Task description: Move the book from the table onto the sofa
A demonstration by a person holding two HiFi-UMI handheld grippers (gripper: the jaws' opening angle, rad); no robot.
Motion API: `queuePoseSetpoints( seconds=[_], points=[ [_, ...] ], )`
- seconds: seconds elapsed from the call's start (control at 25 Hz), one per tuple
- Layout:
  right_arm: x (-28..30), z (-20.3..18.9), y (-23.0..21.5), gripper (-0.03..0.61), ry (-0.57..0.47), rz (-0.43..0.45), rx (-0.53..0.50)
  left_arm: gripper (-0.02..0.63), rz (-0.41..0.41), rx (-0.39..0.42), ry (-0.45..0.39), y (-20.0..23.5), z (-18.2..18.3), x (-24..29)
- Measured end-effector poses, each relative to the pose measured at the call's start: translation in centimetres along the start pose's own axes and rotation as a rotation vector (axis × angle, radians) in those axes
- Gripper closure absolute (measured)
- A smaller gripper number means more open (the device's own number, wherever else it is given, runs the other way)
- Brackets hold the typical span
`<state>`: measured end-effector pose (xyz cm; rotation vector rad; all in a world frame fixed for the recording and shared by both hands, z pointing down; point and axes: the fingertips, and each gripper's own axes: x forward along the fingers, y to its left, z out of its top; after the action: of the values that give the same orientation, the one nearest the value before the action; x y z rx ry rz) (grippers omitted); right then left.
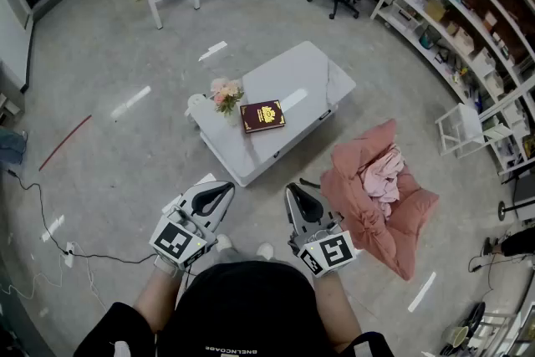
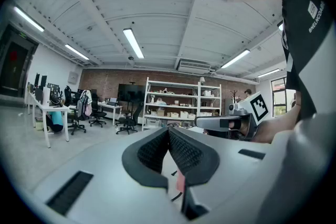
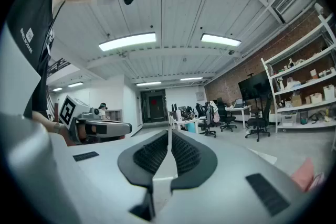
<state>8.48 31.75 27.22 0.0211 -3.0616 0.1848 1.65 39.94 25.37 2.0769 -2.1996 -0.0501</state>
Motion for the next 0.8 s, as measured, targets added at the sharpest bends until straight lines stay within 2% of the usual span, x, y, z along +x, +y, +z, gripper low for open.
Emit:
queuePoseSetpoints(
  seconds=[0.08,0.24,0.36,0.64,0.8],
  points=[
    [0.8,-0.1,0.5,0.537,-0.001,0.0,-0.005,0.6,-0.001,0.003,0.032,0.9,-1.7,-0.9],
    [2.3,-0.2,1.1,0.537,0.004,-0.003,-0.013,0.6,0.007,-0.005,0.039,2.7,-2.1,-1.8],
    [3.5,-0.5,1.6,0.537,0.012,-0.01,-0.01,0.6,0.018,-0.025,-0.002,4.1,-1.5,-2.2],
    [7.1,-1.4,3.6,0.537,0.027,-0.029,-0.028,0.6,-0.012,-0.028,0.016,7.6,-2.6,-3.6],
    [9.0,-1.4,4.4,0.535,0.012,-0.055,-0.024,0.6,-0.025,-0.042,-0.021,9.8,-2.2,-4.4]
  ],
)
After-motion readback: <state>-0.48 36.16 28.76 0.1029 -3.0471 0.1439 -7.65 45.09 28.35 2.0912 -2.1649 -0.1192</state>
